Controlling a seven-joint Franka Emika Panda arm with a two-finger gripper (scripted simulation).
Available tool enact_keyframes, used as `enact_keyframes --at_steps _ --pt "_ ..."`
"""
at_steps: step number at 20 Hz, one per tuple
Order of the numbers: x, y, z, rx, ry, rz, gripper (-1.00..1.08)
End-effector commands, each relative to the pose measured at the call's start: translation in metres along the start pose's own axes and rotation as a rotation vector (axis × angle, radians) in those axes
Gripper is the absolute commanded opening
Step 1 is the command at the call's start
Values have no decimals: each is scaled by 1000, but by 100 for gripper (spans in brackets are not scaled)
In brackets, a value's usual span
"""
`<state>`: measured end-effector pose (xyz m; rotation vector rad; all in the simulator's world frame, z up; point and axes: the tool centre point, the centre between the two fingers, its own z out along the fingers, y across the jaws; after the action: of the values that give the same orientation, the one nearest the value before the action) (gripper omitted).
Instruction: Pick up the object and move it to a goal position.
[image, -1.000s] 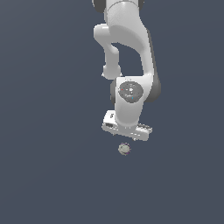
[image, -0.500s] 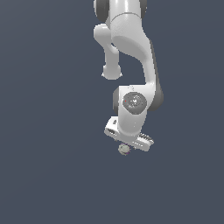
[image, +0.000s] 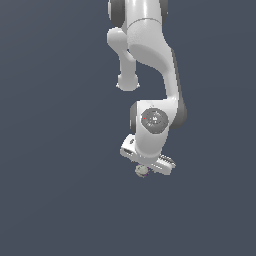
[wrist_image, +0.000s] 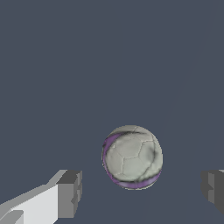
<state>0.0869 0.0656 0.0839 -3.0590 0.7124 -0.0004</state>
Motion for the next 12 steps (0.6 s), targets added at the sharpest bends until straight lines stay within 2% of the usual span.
enact_keyframes --at_steps 1,7,12 --pt "0 0 7 -1 -1 1 100" --pt "-1 1 39 -1 0 4 100" --pt "0 0 48 -1 0 4 100"
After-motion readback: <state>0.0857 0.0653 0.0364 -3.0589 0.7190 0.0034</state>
